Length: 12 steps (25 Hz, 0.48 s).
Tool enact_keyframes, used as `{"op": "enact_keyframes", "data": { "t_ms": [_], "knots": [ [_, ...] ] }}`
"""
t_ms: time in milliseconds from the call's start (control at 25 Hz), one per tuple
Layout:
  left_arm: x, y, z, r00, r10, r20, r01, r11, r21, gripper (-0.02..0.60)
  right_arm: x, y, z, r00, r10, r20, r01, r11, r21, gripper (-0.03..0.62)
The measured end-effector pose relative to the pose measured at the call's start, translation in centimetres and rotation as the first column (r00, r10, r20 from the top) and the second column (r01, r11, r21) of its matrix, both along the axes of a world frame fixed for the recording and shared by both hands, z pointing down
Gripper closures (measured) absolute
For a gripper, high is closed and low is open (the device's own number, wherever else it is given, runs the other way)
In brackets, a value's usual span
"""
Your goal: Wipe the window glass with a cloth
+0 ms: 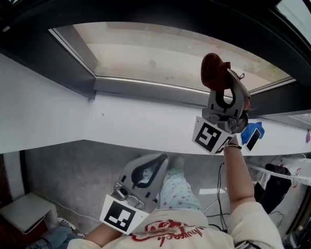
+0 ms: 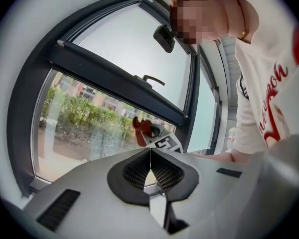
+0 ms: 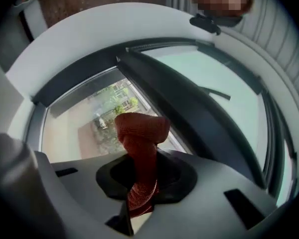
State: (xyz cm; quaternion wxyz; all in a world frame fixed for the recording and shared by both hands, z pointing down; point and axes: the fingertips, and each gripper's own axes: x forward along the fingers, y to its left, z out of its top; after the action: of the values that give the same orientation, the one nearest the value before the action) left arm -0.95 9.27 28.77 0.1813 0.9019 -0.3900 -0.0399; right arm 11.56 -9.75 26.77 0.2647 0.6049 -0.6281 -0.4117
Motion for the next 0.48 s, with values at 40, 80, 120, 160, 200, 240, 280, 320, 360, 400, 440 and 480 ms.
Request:
{"op": "enact_keyframes", "data": {
  "t_ms": [40,80,120,160,200,240,280,320,360,400,440,480],
  "knots": [
    [-0.3,0.3,-0.3,1.0,0.018,0.005,-0.018,1.0,0.005,0.56,-1.0,0.4,-1.8,0.999,0.001,-0.051,0.002,0.999,0.052,0.519],
    [-0.7,0.6,-0.6,0.999,0.034,0.013,-0.034,0.999,0.01,0.56,-2.0,0.6,-3.3,0.995,0.0,-0.101,0.01,0.995,0.099,0.519],
    [-1.2,0.7,-0.9,0.999,0.047,0.023,-0.048,0.999,0.018,0.56,-3.0,0.6,-4.6,0.99,0.0,-0.143,0.02,0.99,0.142,0.519],
    [-1.7,0.8,-1.1,0.998,0.055,0.033,-0.056,0.998,0.028,0.56,-3.7,0.3,-5.7,0.985,0.003,-0.172,0.028,0.984,0.178,0.519],
    [-2.2,0.8,-1.3,0.998,0.055,0.038,-0.057,0.998,0.036,0.56,-4.3,-0.3,-6.5,0.981,0.01,-0.193,0.029,0.979,0.202,0.519],
    [-2.8,0.7,-1.5,0.998,0.049,0.037,-0.05,0.998,0.043,0.56,-4.7,-0.9,-6.9,0.977,0.022,-0.212,0.025,0.976,0.216,0.519],
    [-3.2,0.7,-1.7,0.999,0.038,0.032,-0.04,0.998,0.046,0.56,-5.0,-1.6,-7.2,0.972,0.035,-0.234,0.019,0.974,0.224,0.519],
    [-3.6,0.7,-1.7,0.999,0.028,0.027,-0.029,0.998,0.047,0.56,-5.3,-2.3,-7.2,0.966,0.044,-0.255,0.016,0.973,0.23,0.519],
    [-3.9,0.6,-1.6,1.0,0.02,0.023,-0.021,0.999,0.044,0.56,-5.6,-2.9,-7.1,0.961,0.049,-0.272,0.016,0.972,0.233,0.519],
    [-4.1,0.6,-1.4,1.0,0.014,0.021,-0.015,0.999,0.04,0.56,-5.8,-3.4,-6.9,0.959,0.052,-0.279,0.015,0.973,0.232,0.519],
    [-4.2,0.5,-1.2,1.0,0.011,0.022,-0.011,0.999,0.034,0.56,-6.0,-3.9,-6.7,0.959,0.053,-0.28,0.013,0.973,0.228,0.519],
    [-4.3,0.5,-0.9,1.0,0.008,0.022,-0.008,1.0,0.027,0.56,-6.1,-4.4,-6.5,0.959,0.053,-0.277,0.01,0.975,0.223,0.519]
  ]
}}
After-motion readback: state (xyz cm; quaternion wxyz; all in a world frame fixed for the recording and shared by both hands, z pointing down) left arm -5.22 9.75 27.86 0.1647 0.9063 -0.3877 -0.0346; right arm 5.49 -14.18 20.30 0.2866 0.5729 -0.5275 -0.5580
